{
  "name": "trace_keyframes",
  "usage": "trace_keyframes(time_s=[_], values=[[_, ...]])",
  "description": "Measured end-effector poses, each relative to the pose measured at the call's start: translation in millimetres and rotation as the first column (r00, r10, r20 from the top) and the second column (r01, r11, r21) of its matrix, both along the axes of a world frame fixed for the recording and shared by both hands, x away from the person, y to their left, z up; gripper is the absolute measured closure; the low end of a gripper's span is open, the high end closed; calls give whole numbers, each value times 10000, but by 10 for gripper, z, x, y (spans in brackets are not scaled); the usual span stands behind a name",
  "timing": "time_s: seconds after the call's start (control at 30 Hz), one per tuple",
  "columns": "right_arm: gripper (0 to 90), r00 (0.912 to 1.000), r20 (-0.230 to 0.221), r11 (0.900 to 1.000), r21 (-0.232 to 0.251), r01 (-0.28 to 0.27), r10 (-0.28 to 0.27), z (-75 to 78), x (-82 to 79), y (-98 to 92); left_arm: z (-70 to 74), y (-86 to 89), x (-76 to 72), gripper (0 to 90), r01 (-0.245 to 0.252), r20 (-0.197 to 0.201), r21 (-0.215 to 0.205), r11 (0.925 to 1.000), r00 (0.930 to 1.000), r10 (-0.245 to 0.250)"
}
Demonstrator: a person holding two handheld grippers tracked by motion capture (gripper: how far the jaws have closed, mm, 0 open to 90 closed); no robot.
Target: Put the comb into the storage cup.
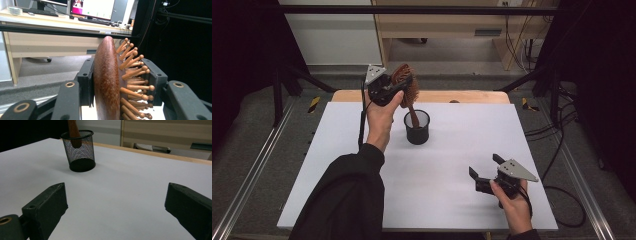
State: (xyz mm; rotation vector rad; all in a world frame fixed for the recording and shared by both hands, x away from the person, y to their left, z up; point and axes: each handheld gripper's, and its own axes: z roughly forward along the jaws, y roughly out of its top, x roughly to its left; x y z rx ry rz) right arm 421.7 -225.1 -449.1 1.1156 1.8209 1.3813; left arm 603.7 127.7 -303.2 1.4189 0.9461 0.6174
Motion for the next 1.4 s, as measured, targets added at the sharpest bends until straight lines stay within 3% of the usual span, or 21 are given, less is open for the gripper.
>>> trace_keyframes(time_s=[1.4], values=[[46, 9998, -69, 9999, -49, -165, 164, -8, -1, 50, -208, -30, 4, 506, 43, -396, 20, 10000, 9992, -42]])
